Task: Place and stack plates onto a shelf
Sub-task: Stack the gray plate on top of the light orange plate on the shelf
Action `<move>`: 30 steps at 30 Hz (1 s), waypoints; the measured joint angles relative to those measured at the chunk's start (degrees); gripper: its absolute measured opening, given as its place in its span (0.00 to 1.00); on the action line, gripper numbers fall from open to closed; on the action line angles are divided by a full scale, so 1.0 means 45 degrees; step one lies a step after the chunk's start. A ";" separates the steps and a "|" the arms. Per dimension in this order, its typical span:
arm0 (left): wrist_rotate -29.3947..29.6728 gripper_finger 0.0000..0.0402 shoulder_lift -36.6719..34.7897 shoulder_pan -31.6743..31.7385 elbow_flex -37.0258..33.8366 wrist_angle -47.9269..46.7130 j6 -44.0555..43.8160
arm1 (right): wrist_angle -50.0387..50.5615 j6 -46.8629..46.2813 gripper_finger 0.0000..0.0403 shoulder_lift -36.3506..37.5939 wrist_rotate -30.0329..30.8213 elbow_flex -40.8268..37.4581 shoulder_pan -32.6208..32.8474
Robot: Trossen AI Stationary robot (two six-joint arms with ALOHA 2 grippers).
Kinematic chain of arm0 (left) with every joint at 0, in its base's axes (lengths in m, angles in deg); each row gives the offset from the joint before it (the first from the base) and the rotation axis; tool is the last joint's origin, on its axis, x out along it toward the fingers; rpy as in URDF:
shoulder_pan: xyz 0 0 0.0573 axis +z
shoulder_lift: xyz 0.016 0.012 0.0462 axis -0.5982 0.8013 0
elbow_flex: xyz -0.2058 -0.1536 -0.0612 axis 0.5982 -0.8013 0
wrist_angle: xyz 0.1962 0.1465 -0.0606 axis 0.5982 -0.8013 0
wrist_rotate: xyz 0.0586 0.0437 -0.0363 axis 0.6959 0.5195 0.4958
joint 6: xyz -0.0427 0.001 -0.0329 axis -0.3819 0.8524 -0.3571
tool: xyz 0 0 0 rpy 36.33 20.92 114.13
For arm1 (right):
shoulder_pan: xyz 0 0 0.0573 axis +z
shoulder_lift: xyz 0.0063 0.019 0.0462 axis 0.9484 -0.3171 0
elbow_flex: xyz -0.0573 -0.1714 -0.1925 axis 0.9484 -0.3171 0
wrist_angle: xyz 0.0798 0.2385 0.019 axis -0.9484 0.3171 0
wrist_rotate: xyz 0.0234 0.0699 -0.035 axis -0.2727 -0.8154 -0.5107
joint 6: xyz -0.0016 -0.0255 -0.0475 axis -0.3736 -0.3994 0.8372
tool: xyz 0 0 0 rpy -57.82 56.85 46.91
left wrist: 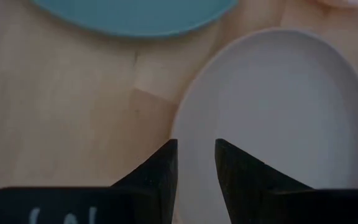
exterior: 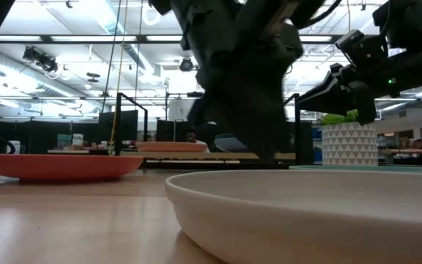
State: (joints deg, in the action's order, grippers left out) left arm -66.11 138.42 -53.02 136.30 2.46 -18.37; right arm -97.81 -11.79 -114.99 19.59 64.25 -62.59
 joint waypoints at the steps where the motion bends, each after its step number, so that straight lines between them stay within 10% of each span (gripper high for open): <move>1: 0.0008 0.28 0.0008 0.0022 -0.0006 -0.0185 0.0099 | 0.0005 0.0081 0.29 -0.0001 -0.0006 0.0000 0.0012; 30: -0.0944 0.03 0.0484 0.0144 0.0000 -0.0646 0.1125 | 0.0068 -0.0113 0.29 -0.0015 -0.0296 0.0005 0.0016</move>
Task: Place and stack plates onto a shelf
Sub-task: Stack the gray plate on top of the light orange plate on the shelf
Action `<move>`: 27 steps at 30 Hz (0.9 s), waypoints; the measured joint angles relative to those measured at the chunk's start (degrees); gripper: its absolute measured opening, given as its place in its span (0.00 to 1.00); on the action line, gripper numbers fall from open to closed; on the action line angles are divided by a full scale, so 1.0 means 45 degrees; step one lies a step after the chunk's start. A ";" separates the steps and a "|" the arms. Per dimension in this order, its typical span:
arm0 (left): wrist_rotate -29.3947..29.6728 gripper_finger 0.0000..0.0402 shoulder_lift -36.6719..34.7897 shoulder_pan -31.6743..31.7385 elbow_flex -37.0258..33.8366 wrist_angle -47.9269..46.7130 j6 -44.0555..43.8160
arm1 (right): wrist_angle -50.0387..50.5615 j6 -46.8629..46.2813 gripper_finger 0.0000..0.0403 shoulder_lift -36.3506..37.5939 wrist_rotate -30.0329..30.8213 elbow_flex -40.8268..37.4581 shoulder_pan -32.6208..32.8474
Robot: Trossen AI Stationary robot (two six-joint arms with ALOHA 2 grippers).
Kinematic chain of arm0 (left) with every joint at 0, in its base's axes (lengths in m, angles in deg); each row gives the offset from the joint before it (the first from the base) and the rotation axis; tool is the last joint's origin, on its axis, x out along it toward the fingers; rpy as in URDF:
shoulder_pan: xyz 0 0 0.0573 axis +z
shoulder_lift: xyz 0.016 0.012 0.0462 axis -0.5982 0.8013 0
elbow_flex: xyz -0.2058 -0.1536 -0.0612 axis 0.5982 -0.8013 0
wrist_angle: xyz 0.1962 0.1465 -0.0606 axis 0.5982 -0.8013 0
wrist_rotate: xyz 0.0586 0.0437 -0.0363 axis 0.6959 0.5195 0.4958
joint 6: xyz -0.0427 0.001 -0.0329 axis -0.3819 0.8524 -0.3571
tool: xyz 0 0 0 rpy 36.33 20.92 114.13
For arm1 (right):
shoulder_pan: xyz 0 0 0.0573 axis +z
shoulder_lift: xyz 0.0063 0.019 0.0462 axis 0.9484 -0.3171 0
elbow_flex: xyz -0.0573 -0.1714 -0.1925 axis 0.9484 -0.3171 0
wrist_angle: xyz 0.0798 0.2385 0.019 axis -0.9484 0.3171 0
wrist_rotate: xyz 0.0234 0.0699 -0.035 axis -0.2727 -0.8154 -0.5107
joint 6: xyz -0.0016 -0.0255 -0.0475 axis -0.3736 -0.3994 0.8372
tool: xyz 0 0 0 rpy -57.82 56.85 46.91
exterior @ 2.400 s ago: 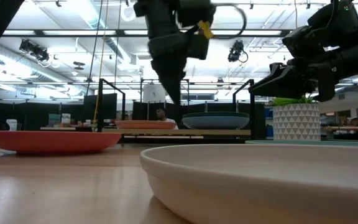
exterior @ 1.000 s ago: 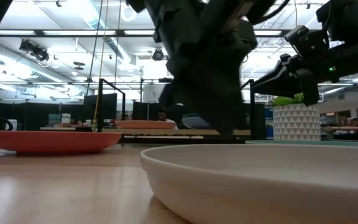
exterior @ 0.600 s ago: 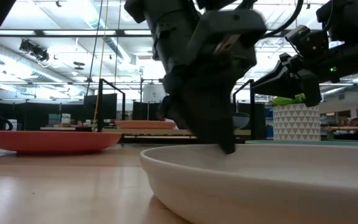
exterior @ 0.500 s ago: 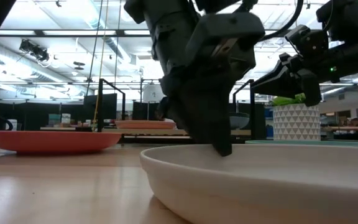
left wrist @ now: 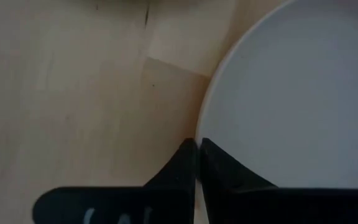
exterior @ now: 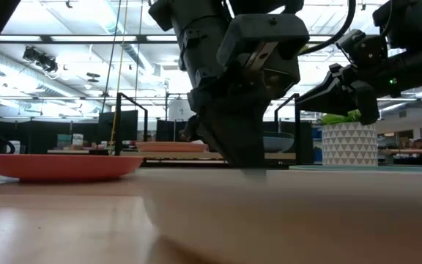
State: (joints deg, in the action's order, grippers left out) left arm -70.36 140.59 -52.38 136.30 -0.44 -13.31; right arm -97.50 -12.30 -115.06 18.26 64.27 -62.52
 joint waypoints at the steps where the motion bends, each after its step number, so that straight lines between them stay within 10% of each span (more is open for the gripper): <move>1: -0.0190 0.03 0.0000 0.0041 0.0000 0.0011 -0.0005 | -0.0005 -0.0036 0.29 0.0000 0.0000 0.0000 0.0000; 9: -0.1371 0.03 0.0000 0.0370 0.1283 -0.2016 0.0726 | 0.0034 -0.0086 0.29 0.0000 -0.0005 0.0000 0.0000; 27: 0.2605 0.03 -0.0022 0.2478 0.4303 -1.0718 0.4443 | 0.0389 -0.0321 0.29 -0.0005 -0.0024 0.0005 0.0000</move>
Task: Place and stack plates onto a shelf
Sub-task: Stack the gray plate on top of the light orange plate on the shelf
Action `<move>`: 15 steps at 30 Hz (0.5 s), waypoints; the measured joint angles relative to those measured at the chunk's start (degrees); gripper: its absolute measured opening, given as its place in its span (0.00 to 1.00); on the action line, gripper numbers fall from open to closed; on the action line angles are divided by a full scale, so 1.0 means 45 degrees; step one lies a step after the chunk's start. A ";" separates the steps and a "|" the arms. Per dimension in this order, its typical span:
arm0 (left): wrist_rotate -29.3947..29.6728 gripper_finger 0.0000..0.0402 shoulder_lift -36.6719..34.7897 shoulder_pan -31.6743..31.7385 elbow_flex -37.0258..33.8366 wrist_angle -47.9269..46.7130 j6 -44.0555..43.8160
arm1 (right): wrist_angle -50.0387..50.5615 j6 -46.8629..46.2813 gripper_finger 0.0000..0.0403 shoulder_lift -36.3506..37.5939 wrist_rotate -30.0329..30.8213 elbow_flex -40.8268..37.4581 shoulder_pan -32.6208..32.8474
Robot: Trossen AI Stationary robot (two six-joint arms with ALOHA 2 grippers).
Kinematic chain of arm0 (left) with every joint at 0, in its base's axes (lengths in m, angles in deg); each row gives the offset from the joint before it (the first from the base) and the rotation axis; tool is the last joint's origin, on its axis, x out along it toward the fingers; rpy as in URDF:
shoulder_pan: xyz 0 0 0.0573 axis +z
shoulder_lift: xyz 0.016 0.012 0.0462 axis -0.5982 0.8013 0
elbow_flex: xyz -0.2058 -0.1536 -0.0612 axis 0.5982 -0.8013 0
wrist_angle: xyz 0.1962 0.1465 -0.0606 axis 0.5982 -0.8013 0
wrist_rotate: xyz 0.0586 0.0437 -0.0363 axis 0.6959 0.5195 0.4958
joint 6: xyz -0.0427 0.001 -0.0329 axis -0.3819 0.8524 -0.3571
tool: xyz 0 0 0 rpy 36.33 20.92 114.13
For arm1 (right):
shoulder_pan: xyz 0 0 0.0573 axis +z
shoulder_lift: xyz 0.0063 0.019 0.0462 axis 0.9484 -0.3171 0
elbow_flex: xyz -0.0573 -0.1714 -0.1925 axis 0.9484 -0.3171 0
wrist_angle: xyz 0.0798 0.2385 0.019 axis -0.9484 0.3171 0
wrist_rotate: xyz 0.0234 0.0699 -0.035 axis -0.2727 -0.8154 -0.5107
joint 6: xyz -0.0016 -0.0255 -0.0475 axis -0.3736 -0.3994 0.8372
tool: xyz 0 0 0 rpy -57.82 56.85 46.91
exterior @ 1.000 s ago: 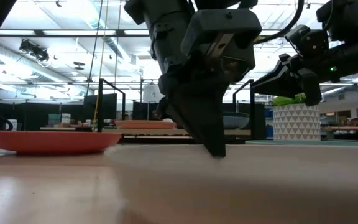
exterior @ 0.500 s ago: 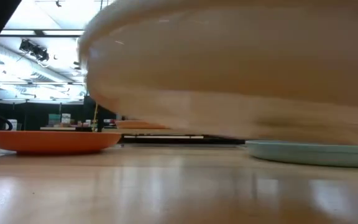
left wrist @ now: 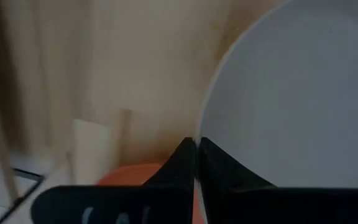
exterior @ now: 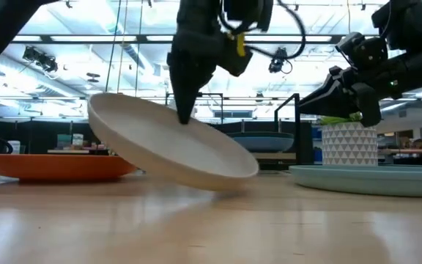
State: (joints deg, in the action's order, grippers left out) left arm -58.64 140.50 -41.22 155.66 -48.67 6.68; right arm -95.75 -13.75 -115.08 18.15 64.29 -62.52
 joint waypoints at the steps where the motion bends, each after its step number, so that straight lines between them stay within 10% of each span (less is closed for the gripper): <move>1: 0.0068 0.03 -0.0036 0.0188 -0.0005 -0.0087 0.0200 | 0.0000 -0.0022 0.29 0.0000 -0.0005 0.0000 0.0000; 15: 0.0767 0.03 -0.1966 0.2730 0.0010 -0.0544 0.2012 | 0.0029 -0.0399 0.29 0.0000 -0.0583 0.0000 0.0000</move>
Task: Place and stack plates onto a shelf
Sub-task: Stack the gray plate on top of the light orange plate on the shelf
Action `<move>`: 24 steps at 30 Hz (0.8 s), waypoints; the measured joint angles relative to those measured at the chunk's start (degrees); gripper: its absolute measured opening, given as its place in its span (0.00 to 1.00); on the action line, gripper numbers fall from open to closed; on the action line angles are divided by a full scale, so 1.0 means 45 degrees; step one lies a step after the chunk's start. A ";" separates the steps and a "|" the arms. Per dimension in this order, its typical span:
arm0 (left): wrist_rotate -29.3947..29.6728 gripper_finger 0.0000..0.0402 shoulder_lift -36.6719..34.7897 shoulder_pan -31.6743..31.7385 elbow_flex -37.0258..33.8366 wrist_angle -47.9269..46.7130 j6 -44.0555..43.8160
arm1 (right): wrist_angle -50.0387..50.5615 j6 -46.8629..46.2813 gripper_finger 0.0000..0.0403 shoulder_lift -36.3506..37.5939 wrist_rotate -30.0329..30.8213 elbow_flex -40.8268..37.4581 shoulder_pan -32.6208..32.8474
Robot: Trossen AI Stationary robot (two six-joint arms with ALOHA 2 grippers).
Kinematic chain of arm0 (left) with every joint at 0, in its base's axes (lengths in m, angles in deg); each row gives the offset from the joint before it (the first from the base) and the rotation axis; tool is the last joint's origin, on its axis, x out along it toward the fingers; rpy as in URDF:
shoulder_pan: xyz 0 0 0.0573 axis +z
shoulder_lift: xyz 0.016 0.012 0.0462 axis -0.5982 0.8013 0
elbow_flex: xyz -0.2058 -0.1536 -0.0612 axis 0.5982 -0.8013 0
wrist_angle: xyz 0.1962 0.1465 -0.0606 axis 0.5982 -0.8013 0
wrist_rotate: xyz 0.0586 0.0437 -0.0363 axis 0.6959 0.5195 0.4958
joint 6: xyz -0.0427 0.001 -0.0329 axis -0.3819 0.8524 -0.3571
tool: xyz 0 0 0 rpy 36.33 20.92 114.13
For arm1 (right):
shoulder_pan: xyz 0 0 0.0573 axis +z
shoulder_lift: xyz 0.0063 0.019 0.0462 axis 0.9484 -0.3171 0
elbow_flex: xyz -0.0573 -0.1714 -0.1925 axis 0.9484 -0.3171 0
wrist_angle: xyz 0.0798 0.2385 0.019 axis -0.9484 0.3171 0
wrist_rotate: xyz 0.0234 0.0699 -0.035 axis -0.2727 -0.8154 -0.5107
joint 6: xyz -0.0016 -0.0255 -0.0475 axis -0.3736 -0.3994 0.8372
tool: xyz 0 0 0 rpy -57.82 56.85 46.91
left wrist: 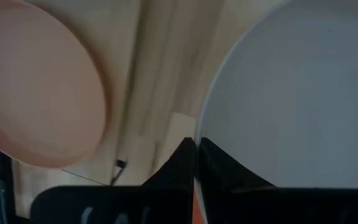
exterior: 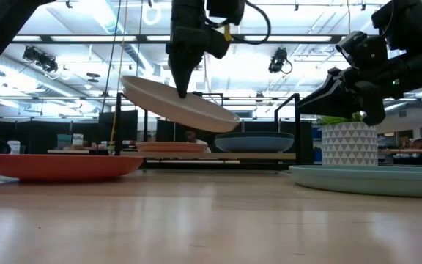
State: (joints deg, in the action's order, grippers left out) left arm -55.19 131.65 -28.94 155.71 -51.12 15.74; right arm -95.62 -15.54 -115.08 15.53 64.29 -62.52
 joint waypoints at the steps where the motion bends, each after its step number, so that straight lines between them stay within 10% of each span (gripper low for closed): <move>1: -0.0001 0.03 -0.0023 0.0169 0.0000 0.0067 0.0153 | 0.0001 -0.0044 0.29 0.0000 0.0003 0.0000 0.0000; 24: -0.1309 0.04 -0.0164 0.5693 -0.0019 0.1925 0.2151 | 0.0194 -0.0171 0.29 0.0000 0.0024 0.0000 0.0432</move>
State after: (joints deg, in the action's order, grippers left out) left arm -61.08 130.91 -3.32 155.62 -42.46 25.42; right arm -94.75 -16.31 -115.08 15.64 64.29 -60.57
